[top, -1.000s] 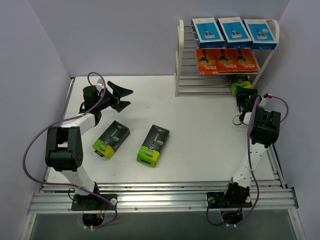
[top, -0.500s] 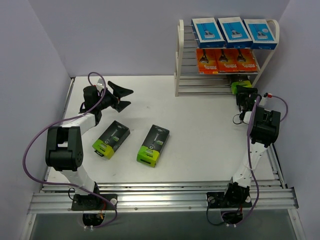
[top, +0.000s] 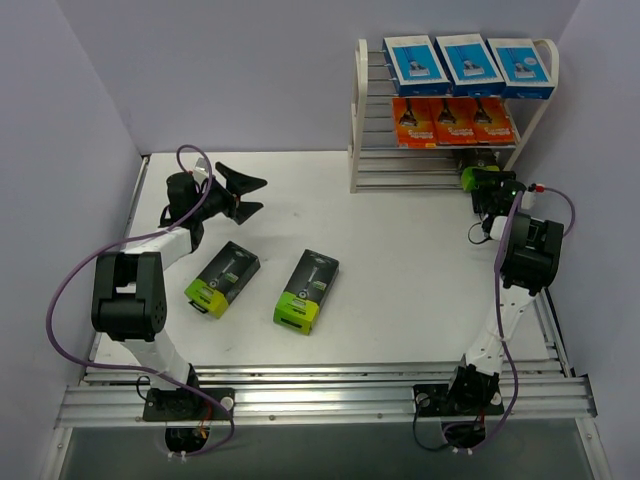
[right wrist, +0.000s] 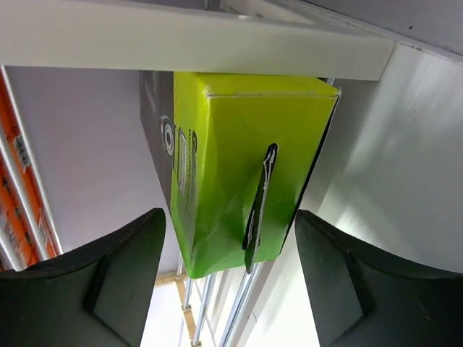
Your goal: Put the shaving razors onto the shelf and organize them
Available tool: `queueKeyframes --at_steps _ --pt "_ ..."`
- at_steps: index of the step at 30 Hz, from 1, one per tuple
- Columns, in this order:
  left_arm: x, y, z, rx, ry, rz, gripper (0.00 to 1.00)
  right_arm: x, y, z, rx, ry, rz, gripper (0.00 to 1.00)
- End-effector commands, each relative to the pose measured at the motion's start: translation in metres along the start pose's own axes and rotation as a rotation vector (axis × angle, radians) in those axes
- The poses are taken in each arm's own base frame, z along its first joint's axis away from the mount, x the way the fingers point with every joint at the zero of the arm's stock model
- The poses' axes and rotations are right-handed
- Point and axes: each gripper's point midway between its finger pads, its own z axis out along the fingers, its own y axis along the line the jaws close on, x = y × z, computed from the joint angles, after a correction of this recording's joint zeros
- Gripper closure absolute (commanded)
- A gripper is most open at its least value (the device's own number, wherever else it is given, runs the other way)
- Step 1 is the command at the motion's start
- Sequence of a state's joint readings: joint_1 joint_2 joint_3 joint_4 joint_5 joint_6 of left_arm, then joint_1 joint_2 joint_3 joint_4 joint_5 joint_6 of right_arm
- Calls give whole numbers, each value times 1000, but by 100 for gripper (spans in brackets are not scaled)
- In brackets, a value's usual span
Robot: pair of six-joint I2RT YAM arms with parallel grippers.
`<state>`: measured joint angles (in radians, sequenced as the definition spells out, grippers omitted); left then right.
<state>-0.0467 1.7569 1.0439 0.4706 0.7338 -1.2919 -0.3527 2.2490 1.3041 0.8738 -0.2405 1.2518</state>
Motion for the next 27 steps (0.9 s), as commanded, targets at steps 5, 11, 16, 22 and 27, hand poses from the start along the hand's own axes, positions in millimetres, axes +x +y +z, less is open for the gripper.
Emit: queueKeyframes --at_steps 5,11,16,22,27 --pt "3 -13 1 65 18 20 6 -16 56 -10 -59 15 -52 30" --pt "3 -12 1 66 17 22 6 -13 58 -20 -45 31 -70 23" --pt "2 -15 0 67 12 35 6 -13 63 -33 -37 38 -100 12" --pt "-2 -16 -2 51 1 55 6 -7 57 -63 -20 67 -104 9" --pt "-3 -21 -5 55 -9 64 6 10 51 -103 -15 112 -113 9"
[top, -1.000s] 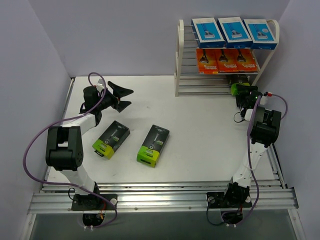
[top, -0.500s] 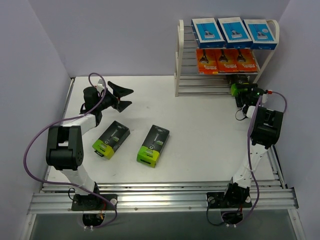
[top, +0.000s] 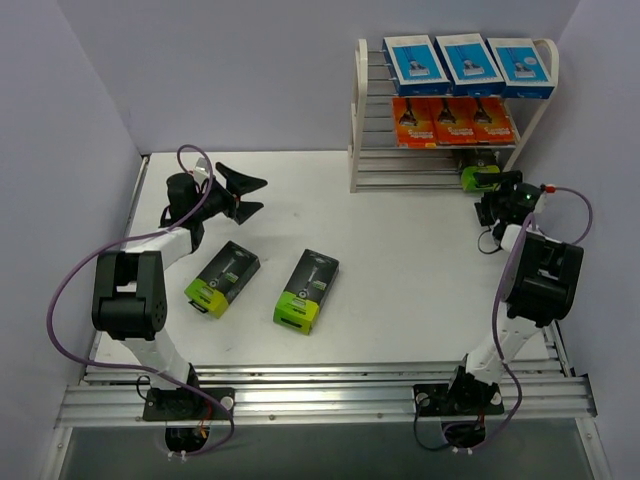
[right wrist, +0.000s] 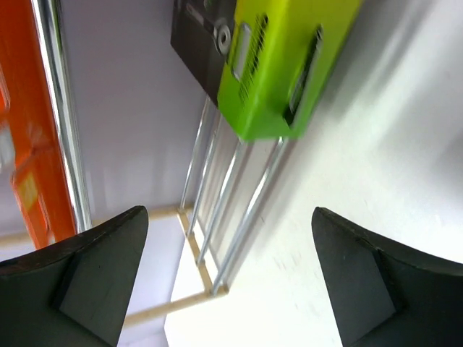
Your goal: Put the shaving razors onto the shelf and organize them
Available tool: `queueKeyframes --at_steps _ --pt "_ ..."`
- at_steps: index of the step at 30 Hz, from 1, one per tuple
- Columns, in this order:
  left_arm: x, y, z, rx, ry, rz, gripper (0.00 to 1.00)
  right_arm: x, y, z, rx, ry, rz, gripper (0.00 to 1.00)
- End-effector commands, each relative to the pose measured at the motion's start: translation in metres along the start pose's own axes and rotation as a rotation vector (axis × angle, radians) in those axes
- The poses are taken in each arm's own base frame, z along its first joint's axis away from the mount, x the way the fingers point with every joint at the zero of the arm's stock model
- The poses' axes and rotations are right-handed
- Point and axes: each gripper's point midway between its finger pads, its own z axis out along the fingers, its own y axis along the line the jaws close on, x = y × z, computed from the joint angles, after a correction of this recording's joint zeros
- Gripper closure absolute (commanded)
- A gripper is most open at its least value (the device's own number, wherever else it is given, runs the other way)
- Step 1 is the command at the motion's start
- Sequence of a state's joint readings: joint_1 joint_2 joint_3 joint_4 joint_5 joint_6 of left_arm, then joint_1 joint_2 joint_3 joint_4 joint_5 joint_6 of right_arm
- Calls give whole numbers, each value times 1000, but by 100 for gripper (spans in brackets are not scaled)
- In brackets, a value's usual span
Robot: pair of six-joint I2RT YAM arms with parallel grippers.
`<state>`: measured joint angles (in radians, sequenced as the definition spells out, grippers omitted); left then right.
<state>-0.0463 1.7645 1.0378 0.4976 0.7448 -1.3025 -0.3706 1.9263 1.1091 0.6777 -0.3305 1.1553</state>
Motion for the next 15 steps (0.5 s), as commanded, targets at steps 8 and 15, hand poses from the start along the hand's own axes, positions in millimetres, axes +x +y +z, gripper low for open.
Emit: queueKeyframes --at_steps 8,15 --pt "-11 -23 -10 -23 -50 158 6 87 -14 -105 -5 156 -196 10" --pt "-15 -5 -6 -124 -50 200 6 195 -13 -173 -64 349 -383 12"
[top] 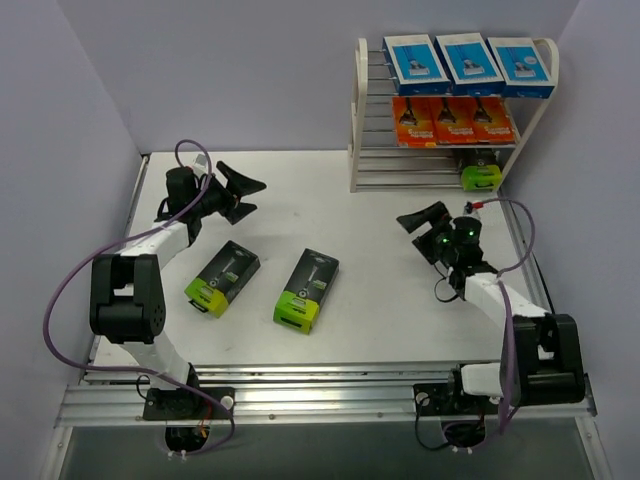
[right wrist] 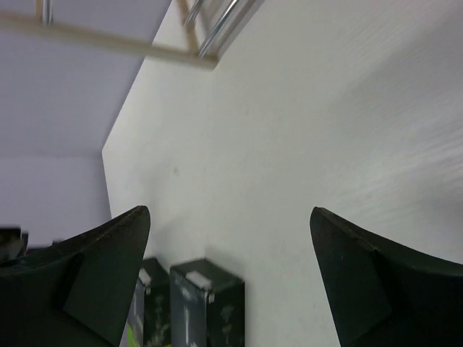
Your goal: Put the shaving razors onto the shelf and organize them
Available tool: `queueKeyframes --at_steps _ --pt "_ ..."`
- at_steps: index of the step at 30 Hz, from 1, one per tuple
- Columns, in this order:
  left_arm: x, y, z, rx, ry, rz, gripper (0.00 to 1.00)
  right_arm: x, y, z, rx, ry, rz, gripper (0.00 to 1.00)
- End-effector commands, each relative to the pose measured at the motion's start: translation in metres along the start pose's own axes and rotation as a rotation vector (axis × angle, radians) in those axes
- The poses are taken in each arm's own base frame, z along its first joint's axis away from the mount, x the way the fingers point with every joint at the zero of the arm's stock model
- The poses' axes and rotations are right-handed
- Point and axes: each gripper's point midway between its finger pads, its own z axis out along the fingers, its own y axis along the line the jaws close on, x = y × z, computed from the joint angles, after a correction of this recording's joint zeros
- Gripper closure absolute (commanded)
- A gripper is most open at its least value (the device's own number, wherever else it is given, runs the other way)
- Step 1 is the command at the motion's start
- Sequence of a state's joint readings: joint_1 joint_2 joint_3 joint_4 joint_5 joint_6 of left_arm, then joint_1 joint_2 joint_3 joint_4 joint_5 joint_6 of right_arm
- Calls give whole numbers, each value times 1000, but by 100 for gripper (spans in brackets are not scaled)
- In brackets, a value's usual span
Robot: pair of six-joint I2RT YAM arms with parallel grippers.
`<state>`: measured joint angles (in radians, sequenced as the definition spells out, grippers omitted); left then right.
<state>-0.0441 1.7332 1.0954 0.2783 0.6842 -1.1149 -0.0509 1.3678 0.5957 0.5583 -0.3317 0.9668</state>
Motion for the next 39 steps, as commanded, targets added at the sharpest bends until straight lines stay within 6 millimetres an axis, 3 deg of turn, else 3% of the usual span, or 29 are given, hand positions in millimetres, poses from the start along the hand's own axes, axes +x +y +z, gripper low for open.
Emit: queueKeyframes --at_steps 1,3,4,7,8,10,11,18,19,23,28,36,39 --pt "-10 -14 -4 -19 -28 100 6 57 15 -23 -43 86 -108 13" --pt "-11 -12 -4 -35 -27 110 6 74 30 -36 -94 97 -136 16" --pt "-11 -12 -5 -45 -27 111 6 94 36 -43 -114 139 -166 17" --pt "-15 -16 -8 -57 -48 150 6 114 49 -59 -137 156 -219 22" --pt "-15 -16 -8 -56 -48 152 6 132 57 -67 -165 199 -243 25" --pt "-14 -18 -8 -43 -42 149 6 146 66 -71 -188 235 -271 29" --pt "-13 -19 -7 -34 -37 134 6 162 68 -74 -196 276 -293 33" --pt "-15 -15 -7 -52 -35 133 6 222 86 -69 -247 409 -384 41" --pt "-16 -14 -8 -54 -35 130 6 231 79 -63 -223 427 -399 41" --pt "-17 -17 -9 -44 -35 123 6 248 77 -50 -196 448 -429 41" --pt "-16 -20 -9 -17 -33 114 6 257 73 -31 -157 452 -451 44" --pt "-16 -20 -8 -5 -24 92 6 258 67 10 -94 460 -509 46" --pt "-19 -19 -10 4 -30 83 6 255 79 25 -120 454 -523 46"
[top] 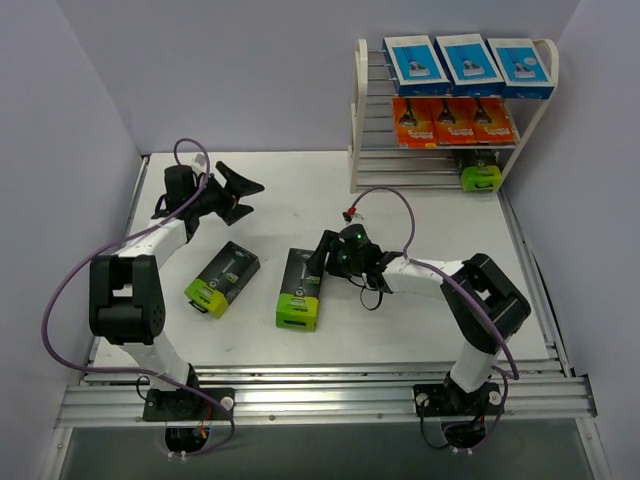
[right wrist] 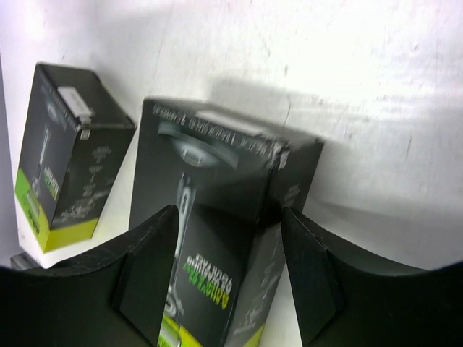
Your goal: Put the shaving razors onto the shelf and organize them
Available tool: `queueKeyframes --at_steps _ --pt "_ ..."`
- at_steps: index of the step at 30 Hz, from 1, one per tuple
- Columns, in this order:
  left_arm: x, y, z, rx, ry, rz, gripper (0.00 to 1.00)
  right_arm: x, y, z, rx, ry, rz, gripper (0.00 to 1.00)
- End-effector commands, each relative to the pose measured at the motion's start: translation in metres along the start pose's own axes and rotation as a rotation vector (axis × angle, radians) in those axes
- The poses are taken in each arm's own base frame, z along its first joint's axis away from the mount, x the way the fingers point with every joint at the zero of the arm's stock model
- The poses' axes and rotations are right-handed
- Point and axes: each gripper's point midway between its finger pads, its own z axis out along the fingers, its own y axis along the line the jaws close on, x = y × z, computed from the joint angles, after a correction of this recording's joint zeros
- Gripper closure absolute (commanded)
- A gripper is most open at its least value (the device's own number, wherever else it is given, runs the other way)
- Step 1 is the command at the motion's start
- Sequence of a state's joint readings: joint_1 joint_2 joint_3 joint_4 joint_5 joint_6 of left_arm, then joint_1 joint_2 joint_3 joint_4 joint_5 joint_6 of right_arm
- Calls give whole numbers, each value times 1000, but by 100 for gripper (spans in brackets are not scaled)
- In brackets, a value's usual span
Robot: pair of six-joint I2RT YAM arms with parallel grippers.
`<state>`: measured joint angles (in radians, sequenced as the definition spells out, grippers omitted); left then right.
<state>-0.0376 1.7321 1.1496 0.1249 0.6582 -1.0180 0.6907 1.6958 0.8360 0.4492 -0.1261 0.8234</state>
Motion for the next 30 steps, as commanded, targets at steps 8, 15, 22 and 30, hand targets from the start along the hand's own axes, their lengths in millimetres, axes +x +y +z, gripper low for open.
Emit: queueKeyframes --at_steps 8,15,22,30 --pt "-34 -20 -18 97 -70 3 6 -46 39 38 -122 -24 -83 48" --pt "-49 -15 -26 111 -105 -26 6 -34 75 55 -261 33 -88 58" --pt "-53 -11 -27 114 -112 -35 6 -12 94 31 -410 91 -110 59" --pt "-55 -14 -30 121 -121 -25 6 -26 68 -8 -310 51 -139 46"
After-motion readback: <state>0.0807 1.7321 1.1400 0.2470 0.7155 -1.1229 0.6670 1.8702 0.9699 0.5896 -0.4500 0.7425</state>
